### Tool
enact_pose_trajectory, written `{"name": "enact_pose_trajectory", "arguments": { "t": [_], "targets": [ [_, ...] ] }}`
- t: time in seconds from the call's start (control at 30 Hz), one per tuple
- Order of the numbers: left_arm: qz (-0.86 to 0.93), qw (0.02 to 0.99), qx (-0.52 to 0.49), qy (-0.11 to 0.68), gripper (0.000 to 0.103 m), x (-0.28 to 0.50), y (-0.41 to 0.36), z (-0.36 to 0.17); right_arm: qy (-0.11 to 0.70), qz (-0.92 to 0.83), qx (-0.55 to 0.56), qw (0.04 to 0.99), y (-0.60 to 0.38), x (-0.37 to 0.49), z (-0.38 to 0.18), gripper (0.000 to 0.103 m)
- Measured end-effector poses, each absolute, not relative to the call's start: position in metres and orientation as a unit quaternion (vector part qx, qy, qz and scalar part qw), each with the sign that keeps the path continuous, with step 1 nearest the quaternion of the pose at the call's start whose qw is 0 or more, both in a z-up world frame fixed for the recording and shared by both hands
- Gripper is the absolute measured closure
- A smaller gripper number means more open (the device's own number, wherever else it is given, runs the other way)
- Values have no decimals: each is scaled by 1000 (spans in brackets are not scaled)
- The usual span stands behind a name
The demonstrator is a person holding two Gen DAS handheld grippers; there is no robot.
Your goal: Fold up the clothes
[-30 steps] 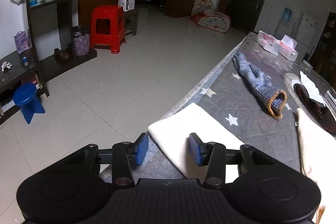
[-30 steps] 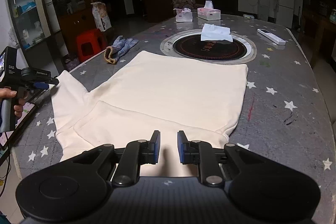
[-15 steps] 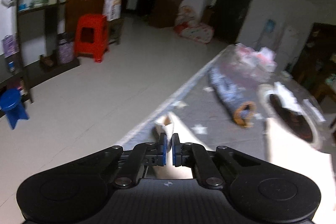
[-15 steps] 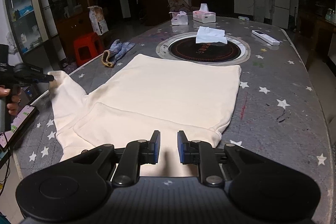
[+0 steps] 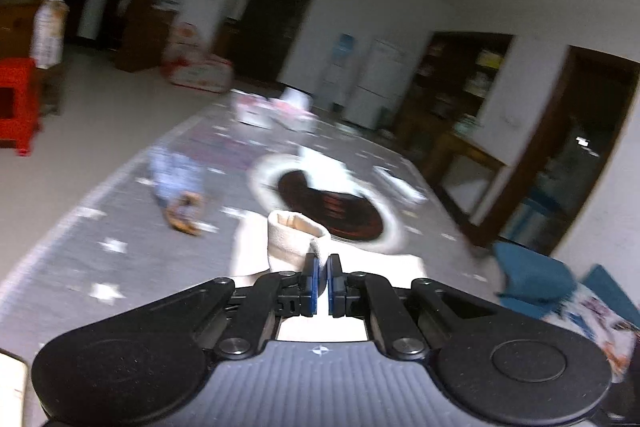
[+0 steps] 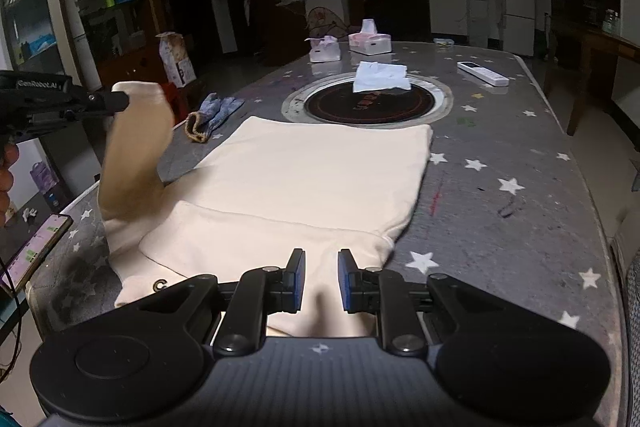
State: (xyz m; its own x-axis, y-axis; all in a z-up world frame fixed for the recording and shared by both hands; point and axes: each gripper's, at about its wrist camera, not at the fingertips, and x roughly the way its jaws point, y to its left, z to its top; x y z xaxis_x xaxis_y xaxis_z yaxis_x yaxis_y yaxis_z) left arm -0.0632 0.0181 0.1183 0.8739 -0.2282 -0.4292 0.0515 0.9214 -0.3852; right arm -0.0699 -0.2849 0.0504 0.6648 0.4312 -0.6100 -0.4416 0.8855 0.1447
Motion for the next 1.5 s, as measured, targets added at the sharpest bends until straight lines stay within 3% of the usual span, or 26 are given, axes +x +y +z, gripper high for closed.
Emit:
{"name": "enact_pose_trajectory", "arguments": {
  "t": [0.4, 0.5, 0.6, 0.63, 0.87, 1.13, 1.3, 1.5],
  "targets": [
    [-213, 918, -153, 298, 97, -52, -82, 77, 334, 207, 9, 919, -312, -79, 45, 86],
    [-226, 912, -141, 311, 89, -49, -94, 67, 332, 202, 9, 921, -314, -80, 46, 86],
    [-231, 913, -120, 316, 69, -50, -99, 61, 330, 197, 9, 923, -316, -80, 48, 86],
    [-233, 913, -115, 315, 68, -52, -98, 61, 328, 199, 7, 924, -315, -80, 50, 86],
    [-200, 926, -94, 306, 70, -62, -49, 64, 315, 233, -10, 920, -290, -69, 60, 86],
    [-117, 926, -92, 348, 74, -69, 18, 42, 335, 277, -34, 900, -247, -52, 44, 86],
    [-91, 920, -80, 373, 77, -74, 39, 29, 371, 279, -54, 884, -238, -51, 22, 86],
    [-106, 927, -85, 350, 77, -57, 32, 48, 355, 279, -64, 890, -235, -42, 35, 86]
  ]
}}
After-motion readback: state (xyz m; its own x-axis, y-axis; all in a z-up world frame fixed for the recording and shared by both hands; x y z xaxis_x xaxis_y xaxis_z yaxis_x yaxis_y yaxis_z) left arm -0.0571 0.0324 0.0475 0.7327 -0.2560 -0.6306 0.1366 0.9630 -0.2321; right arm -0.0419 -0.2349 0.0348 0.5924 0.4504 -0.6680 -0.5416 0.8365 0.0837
